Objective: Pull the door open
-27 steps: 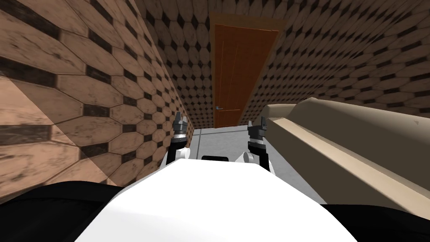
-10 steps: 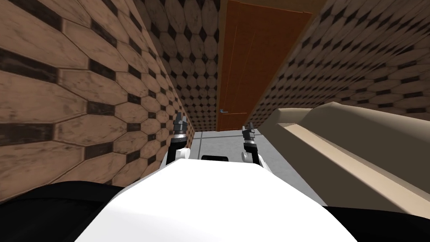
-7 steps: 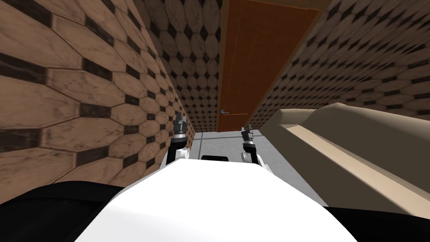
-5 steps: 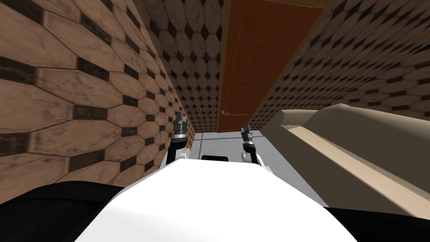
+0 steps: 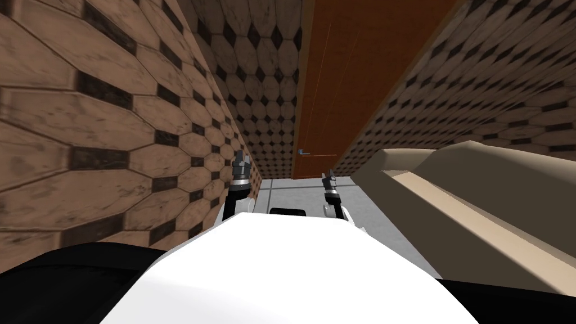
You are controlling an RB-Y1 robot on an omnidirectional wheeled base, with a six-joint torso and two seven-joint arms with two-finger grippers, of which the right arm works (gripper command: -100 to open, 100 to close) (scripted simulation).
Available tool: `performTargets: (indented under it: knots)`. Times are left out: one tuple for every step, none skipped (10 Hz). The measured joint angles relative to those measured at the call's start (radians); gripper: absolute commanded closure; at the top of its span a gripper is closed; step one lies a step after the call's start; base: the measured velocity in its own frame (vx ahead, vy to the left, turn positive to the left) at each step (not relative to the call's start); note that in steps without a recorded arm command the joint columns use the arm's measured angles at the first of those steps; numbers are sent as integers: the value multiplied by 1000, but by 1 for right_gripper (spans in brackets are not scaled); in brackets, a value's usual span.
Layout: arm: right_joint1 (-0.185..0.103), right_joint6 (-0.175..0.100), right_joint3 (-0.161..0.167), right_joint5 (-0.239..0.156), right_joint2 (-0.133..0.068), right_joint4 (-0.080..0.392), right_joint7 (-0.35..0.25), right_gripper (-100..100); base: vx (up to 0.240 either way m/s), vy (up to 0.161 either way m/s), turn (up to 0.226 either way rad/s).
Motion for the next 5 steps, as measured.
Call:
performTargets:
  knots:
    - [-10, -13, -4, 4, -6, 33, -5, -100, 96, 33, 29]
    - [-21, -22, -7, 9, -12, 63, -10, -100, 102, 36, 27]
    - [-29, -27, -9, 14, -15, 84, -14, -100, 100, 42, 23]
    - [-37, -32, -11, 19, -20, 107, -18, -100, 64, 32, 5]
    - [-43, -40, -13, 21, -23, 127, -20, -100, 54, 23, 15]
